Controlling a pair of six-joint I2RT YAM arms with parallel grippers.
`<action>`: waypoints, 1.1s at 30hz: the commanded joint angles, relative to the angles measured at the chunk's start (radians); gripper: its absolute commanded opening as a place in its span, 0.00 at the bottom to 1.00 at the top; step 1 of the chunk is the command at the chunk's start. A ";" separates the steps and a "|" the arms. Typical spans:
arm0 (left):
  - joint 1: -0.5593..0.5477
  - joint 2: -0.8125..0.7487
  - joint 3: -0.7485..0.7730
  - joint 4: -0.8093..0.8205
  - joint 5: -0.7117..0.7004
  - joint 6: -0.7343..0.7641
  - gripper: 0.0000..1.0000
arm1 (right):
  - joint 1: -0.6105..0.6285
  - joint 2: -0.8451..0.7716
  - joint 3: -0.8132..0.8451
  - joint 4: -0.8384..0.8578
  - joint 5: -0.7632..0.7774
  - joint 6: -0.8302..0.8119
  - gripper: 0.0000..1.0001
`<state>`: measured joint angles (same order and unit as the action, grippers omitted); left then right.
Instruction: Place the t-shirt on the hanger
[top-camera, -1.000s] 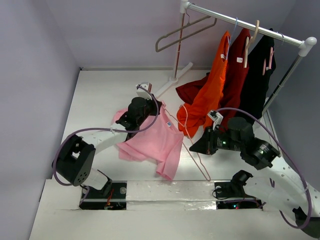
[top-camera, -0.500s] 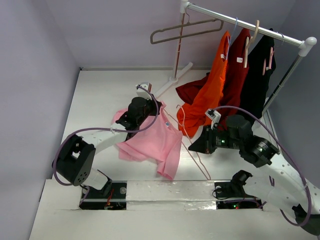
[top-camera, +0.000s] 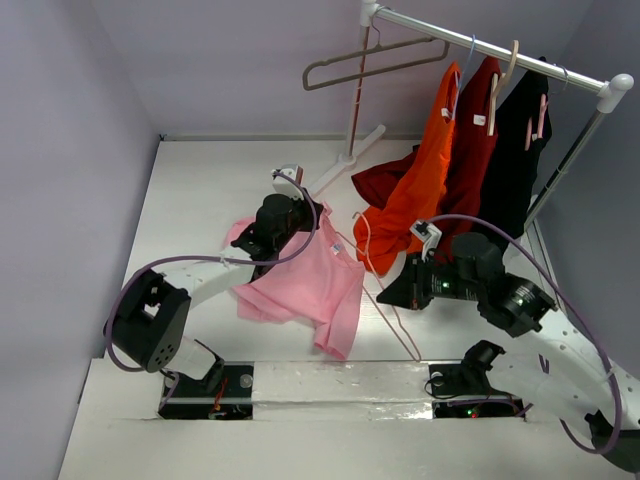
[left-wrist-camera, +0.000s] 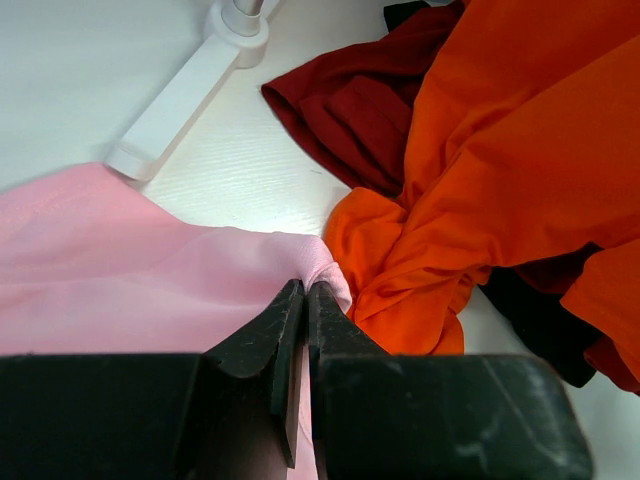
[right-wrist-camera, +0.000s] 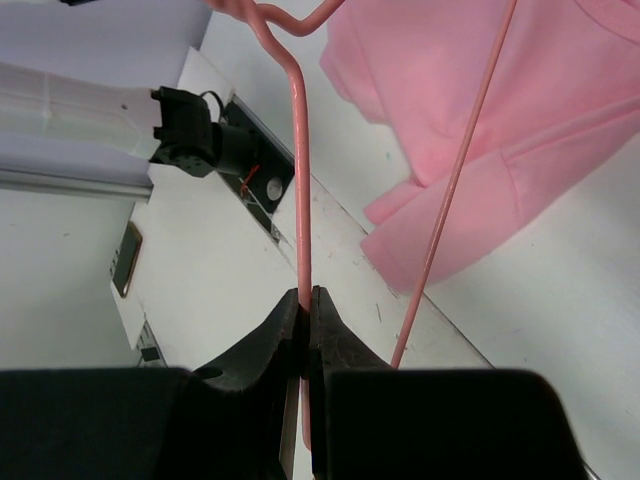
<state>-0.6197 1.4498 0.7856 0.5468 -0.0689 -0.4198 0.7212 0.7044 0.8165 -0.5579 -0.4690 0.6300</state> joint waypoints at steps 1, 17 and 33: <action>0.005 -0.052 0.015 0.027 0.000 0.004 0.00 | 0.006 0.015 -0.020 0.095 -0.025 0.007 0.00; 0.005 -0.103 -0.034 0.030 0.018 -0.028 0.00 | 0.006 0.083 -0.094 0.420 0.058 0.043 0.00; -0.006 -0.316 -0.088 -0.067 0.064 -0.114 0.00 | 0.044 0.352 -0.134 0.825 0.153 0.007 0.00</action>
<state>-0.6205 1.2041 0.6994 0.4835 -0.0257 -0.5110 0.7490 1.0008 0.6544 0.0765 -0.3561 0.6693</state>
